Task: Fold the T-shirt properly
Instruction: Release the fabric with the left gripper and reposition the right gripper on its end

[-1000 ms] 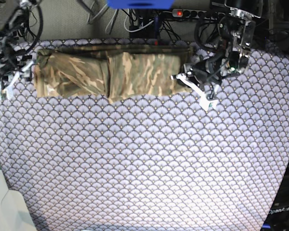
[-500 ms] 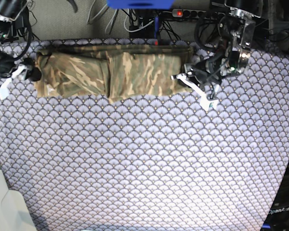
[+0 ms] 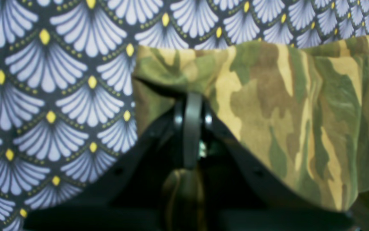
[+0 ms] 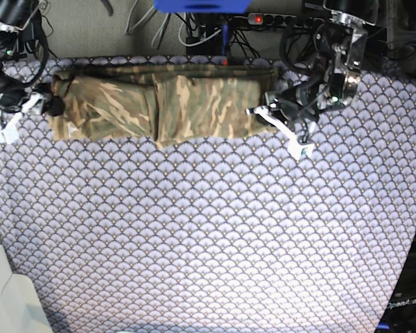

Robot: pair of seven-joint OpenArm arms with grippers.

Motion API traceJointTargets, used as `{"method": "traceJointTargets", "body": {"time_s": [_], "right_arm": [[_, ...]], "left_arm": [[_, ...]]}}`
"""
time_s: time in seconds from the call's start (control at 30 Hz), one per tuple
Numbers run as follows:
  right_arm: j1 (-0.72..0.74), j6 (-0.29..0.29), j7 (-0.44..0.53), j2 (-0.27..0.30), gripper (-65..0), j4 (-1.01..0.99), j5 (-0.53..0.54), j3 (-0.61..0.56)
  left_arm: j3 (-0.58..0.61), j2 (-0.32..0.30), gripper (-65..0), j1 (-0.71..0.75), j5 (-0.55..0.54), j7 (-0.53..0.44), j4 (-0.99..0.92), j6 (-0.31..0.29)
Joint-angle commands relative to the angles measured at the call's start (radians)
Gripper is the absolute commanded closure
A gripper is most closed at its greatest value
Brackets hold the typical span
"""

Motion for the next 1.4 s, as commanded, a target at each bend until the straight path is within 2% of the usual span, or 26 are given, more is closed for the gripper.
{"method": "traceJointTargets", "body": {"time_s": [0.0,0.13,0.5,0.7,0.93,1.2,1.37], "right_arm": [[0.001,0.006,0.014,0.019,-41.5,0.011,0.017,-0.001],[-0.002,0.006,0.011,0.001,-41.4,0.011,0.018,-0.039],[-0.046,0.006,0.003,-0.044,-41.0,0.017,0.023,-0.056],[-0.049,0.006,0.003,-0.045,-40.1,0.02,0.026,-0.083],[-0.051,0.006,0.003,-0.044,-27.3,0.022,0.09,-0.122],[-0.049,0.006,0.003,-0.047,-1.6,0.022,0.09,-0.122],[-0.052,0.006,-0.011,-0.047,0.0,0.126,0.092,-0.122]], "left_arm": [[-0.002,-0.01,-0.4,0.003,0.032,0.025,0.004,0.015],[-0.002,-0.008,-0.4,0.003,0.032,0.025,0.004,0.015],[-0.002,-0.01,-0.4,0.005,0.032,0.025,0.004,0.015],[-0.002,-0.01,-0.4,0.005,0.032,0.025,0.004,0.015],[-0.004,-0.01,-0.4,0.005,0.032,0.025,0.004,0.015],[-0.004,-0.01,-0.4,0.005,0.032,0.025,0.004,0.015],[-0.004,-0.008,-0.4,0.005,0.032,0.025,0.004,0.015]]}}
